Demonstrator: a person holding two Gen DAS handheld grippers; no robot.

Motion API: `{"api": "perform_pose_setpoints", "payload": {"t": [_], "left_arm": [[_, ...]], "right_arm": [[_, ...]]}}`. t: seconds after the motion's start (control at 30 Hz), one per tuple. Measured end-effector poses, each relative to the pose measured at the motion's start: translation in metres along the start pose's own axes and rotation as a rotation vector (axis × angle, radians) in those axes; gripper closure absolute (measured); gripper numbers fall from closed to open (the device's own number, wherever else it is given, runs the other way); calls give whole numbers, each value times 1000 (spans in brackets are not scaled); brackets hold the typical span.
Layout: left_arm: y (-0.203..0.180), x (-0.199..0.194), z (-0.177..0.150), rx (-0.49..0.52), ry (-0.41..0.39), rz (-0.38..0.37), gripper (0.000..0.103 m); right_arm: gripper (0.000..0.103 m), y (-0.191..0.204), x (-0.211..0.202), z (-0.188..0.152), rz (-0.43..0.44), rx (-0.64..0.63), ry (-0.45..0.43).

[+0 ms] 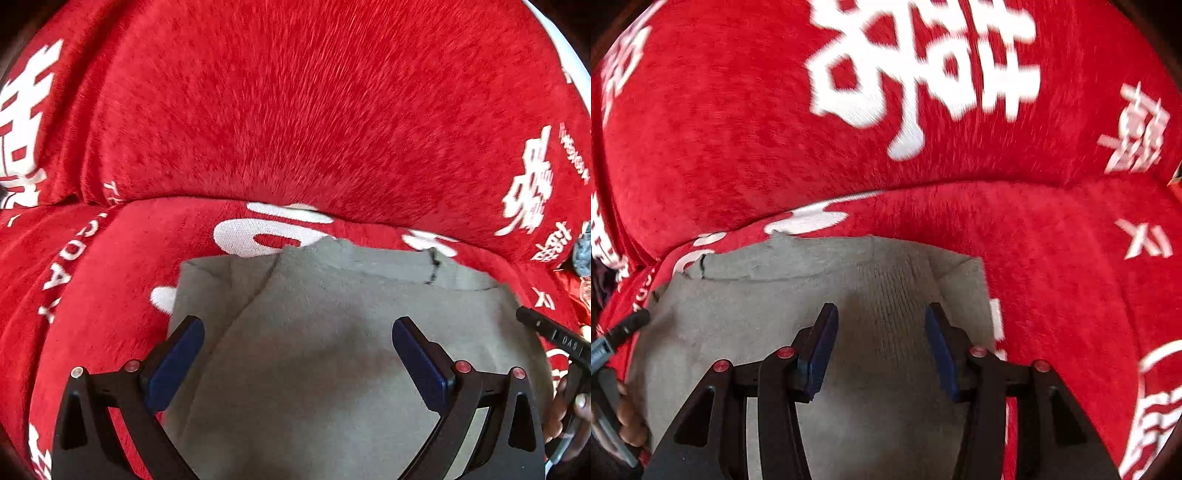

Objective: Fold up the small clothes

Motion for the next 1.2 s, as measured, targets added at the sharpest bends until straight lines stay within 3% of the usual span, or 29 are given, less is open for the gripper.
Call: {"api": "perform_pose_setpoints", "payload": {"t": [0.07, 0.13, 0.2, 0.27, 0.37, 0.43, 0.57, 0.67, 0.8, 0.9, 1.03, 1.2], "left_arm": [[-3, -9, -12, 18, 1, 19, 1], [-9, -12, -29, 46, 15, 42, 1], [-9, -8, -41, 76, 16, 102, 1], [0, -1, -50, 93, 27, 198, 1], [23, -5, -51, 19, 57, 151, 1], [40, -19, -51, -48, 45, 172, 1], [38, -50, -70, -100, 5, 129, 1], [-1, -69, -104, 1, -34, 108, 1], [-33, -71, -139, 130, -34, 125, 1], [-28, -59, -154, 154, 4, 166, 1], [-10, -71, -156, 126, -12, 140, 1], [6, -77, -161, 136, -18, 135, 1]], "right_arm": [[38, 23, -9, -9, 23, -52, -12], [38, 43, -12, -21, 30, -101, -4], [38, 56, -9, -34, 32, -154, 22], [37, 58, -1, -48, -25, -196, 62], [34, 35, -9, -57, -27, -137, 39], [34, 17, -25, -63, -64, -72, 32], [32, 38, -58, -75, -90, -114, -41], [32, 83, -68, -99, -59, -195, -82], [32, 113, -51, -130, -54, -271, -38], [31, 106, -57, -139, -76, -278, -59], [27, 67, -66, -154, -120, -210, -45], [27, 29, -78, -167, -104, -158, -64]]}}
Point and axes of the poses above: each gripper's, at about its wrist camera, not at the fingertips, and x roughly the way its jaws point, y to its left, z to its top, the point moved 3 cm from there along x, roughly the way its jaws point, and after that the axes turned 10 degrees about -x, right-handed, at the moved point
